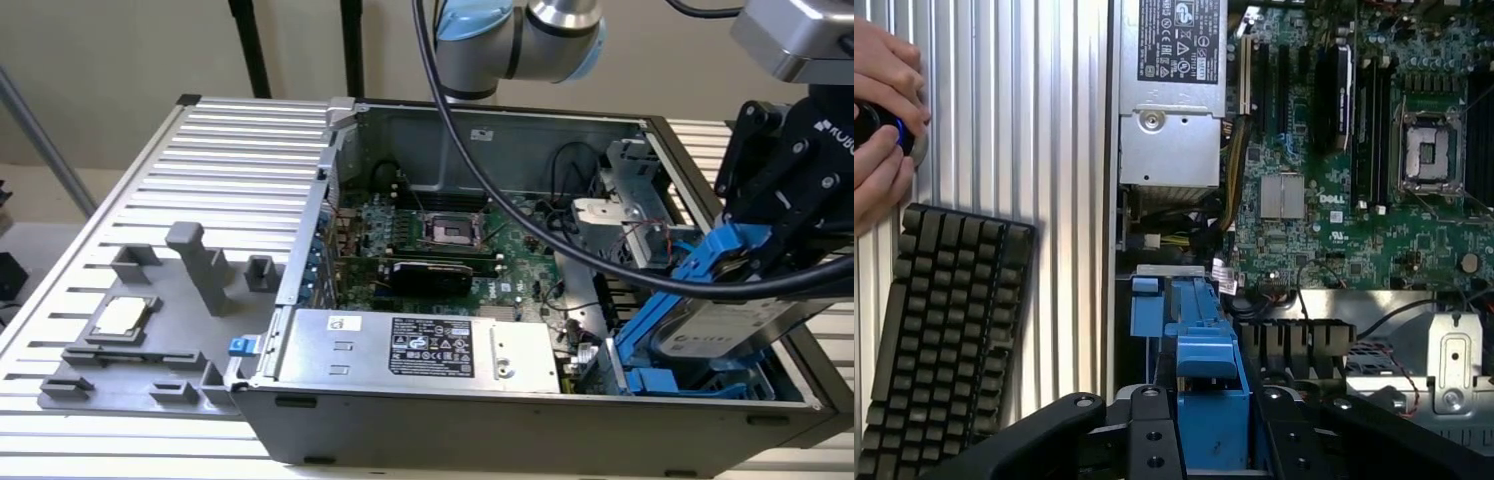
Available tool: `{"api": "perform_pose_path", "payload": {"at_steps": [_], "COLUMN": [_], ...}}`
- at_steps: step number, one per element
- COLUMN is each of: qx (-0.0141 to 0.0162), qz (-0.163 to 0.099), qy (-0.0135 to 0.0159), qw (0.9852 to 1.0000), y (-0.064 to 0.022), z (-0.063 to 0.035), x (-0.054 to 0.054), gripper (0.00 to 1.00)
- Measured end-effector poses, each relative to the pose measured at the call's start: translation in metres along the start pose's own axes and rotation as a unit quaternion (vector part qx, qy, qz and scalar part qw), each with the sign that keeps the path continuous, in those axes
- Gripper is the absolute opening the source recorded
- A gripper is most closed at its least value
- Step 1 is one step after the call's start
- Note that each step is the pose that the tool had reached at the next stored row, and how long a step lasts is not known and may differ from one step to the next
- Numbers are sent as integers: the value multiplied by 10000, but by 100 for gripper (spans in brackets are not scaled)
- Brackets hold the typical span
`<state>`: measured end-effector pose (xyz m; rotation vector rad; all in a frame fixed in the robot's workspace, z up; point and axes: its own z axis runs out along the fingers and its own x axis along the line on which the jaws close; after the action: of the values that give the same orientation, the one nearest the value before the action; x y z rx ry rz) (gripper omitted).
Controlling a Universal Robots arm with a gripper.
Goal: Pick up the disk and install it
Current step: 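Insert the disk into the insertion slot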
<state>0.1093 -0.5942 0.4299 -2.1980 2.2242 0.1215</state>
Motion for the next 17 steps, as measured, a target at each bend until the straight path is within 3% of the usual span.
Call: {"api": "perform_pose_path", "payload": {"at_steps": [17], "qx": [2], "qz": [0], "qy": [0], "qw": [10000], "y": [17], "z": [109], "x": [7], "gripper": [33]}}
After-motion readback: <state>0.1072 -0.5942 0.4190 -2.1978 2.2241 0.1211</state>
